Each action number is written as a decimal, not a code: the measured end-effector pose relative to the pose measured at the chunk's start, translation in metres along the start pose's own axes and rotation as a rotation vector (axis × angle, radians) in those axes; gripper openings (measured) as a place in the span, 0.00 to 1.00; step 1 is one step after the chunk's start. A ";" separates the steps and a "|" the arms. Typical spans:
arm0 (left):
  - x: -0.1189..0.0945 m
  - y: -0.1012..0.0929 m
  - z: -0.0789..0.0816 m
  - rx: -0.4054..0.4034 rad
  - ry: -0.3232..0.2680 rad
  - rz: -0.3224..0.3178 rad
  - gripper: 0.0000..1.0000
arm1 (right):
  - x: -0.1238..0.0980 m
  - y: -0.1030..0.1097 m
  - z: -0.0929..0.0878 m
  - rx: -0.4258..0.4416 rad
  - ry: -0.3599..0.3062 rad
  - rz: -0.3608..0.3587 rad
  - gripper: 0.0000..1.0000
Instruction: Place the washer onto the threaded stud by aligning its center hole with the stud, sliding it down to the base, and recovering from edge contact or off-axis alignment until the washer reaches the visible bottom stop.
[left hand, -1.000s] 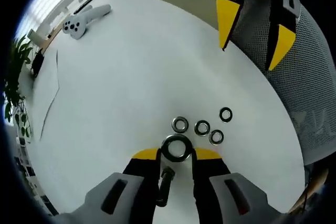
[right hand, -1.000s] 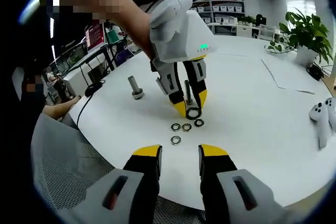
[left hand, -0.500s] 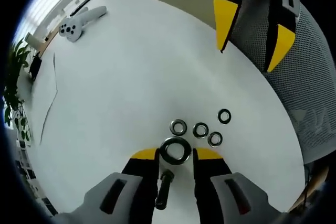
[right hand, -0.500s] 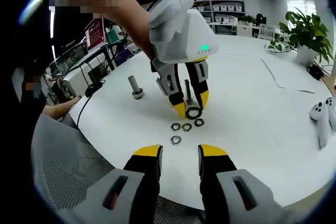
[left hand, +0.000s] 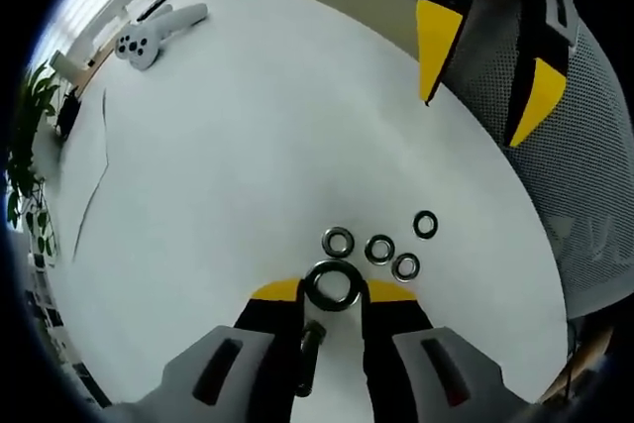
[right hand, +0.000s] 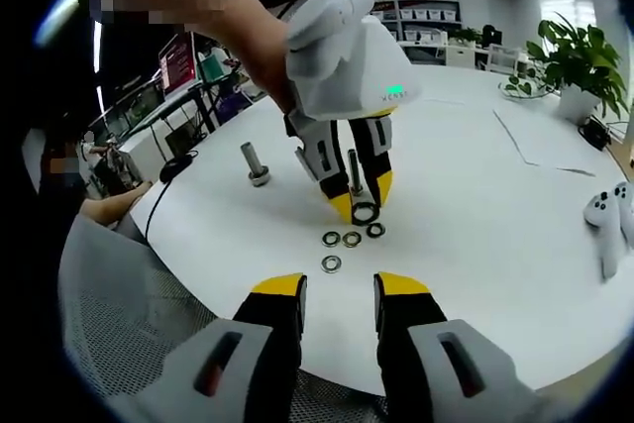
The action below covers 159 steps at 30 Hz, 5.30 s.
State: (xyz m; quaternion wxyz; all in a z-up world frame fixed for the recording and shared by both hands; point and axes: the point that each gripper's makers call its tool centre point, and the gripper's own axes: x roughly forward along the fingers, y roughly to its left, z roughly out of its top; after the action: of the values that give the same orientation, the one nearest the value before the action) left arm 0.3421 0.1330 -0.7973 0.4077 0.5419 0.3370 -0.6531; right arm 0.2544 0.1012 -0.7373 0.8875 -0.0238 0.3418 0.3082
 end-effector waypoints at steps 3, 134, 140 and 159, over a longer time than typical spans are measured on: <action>0.000 0.000 0.000 -0.026 0.006 0.006 0.19 | 0.000 0.000 -0.001 -0.002 0.002 0.000 0.30; -0.074 -0.089 -0.153 -0.479 0.027 0.132 0.19 | 0.002 0.001 -0.007 -0.044 0.047 -0.007 0.30; -0.059 -0.088 -0.155 -0.489 0.041 0.128 0.19 | 0.002 0.000 -0.008 -0.045 0.051 -0.009 0.30; -0.045 -0.084 -0.155 -0.568 0.022 0.132 0.21 | 0.003 0.000 -0.009 -0.051 0.058 -0.005 0.30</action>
State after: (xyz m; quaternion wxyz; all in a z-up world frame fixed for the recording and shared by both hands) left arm 0.3373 0.3147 -0.7823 0.5810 0.4340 0.4746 -0.4988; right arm 0.2505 0.1007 -0.7456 0.8771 -0.0562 0.3594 0.3135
